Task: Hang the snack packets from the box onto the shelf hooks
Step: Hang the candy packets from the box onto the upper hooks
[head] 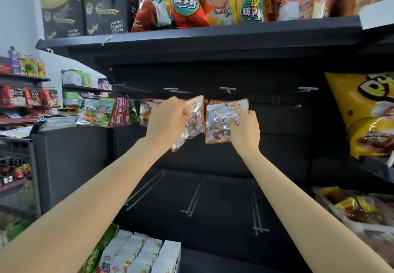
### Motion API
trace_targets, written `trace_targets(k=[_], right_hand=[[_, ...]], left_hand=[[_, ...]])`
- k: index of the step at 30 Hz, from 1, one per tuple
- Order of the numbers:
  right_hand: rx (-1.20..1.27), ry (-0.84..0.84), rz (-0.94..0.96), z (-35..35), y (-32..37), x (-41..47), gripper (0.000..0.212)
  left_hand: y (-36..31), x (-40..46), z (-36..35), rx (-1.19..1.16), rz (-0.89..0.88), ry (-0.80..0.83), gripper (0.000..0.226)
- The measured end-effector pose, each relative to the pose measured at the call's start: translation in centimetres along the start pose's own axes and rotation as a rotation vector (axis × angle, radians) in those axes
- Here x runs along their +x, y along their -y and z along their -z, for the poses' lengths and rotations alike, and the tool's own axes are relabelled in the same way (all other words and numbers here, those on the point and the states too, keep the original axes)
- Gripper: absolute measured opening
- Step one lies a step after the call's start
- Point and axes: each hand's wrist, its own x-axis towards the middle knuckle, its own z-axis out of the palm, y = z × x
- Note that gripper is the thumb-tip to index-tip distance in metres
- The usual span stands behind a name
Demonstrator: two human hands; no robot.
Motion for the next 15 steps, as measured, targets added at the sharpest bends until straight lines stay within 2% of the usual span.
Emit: trace_targets(k=[8,11,13,15], right_hand=[[-0.157,0.179,0.014,-1.2,-1.5,2.2,0.072],[-0.183,0.211,0.015,-1.5,-1.9,2.1,0.072],[-0.210,0.146,0.060,-1.3,-1.9,1.6,0.062],[-0.100,-0.026,0.135,-0.5,-1.6,0.8,0.044]], left_hand=[[0.6,0.1,-0.5,-0.082,0.008,0.076,0.014],[1.0,0.1,-0.7,-0.133,0.010,0.120,0.012],[1.0,0.0,-0.7,-0.171,-0.005,0.142,0.011],[0.7,0.0,-0.7,-0.210,-0.031,0.176,0.009]])
